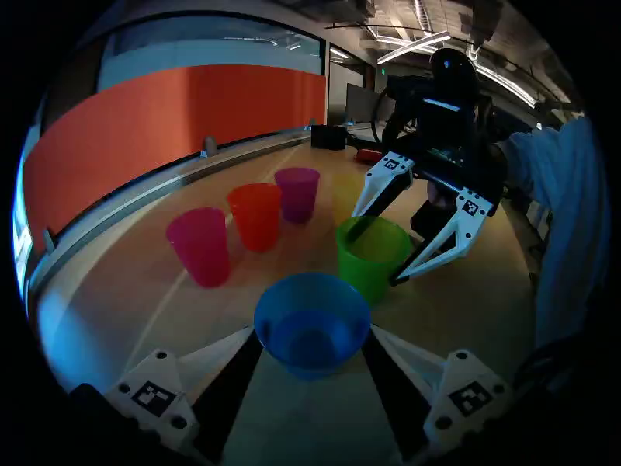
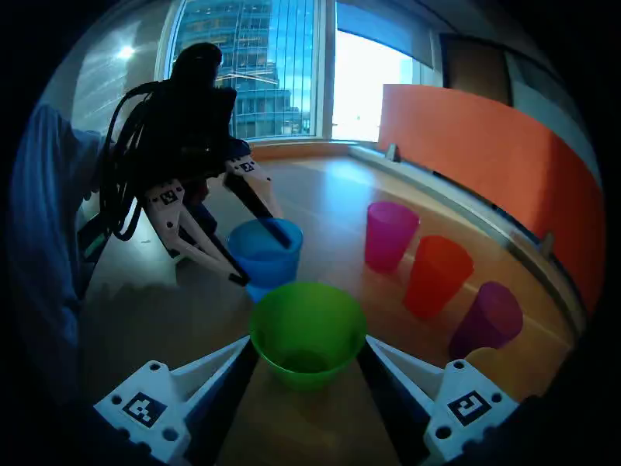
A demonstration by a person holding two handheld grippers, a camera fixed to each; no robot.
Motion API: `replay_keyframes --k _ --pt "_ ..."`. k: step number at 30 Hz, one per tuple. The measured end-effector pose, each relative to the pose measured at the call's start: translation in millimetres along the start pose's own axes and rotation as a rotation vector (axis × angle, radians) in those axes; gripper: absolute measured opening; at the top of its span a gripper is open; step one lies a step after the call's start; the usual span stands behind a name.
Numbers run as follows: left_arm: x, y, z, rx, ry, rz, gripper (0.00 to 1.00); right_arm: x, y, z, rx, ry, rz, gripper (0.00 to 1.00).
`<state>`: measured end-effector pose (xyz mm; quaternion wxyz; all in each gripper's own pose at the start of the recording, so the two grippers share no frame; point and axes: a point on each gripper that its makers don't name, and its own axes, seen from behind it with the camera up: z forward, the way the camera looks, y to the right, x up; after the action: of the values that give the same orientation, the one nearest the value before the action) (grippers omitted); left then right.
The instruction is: Pour water
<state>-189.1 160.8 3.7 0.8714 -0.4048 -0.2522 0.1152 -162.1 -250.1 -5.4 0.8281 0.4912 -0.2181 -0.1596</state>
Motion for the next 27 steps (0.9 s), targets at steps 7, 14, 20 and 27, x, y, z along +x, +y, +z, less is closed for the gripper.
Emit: replay_keyframes --k 7,14,20,27 --pt "-0.3 1.3 -2.8 0.006 0.005 0.001 0.85 8.3 -1.4 -5.3 -0.011 0.023 0.011 0.89" --pt "11.1 3.2 -10.2 0.021 0.035 -0.008 0.86 20.8 -2.0 -15.6 -0.030 0.049 0.018 0.89" --pt "26.7 5.3 -21.1 0.040 0.068 -0.009 0.86 34.4 -3.7 -28.2 -0.050 0.081 0.023 0.89" --pt "43.6 6.8 -33.5 0.080 0.098 0.005 0.86 52.7 -4.1 -45.6 -0.078 0.124 0.028 0.89"
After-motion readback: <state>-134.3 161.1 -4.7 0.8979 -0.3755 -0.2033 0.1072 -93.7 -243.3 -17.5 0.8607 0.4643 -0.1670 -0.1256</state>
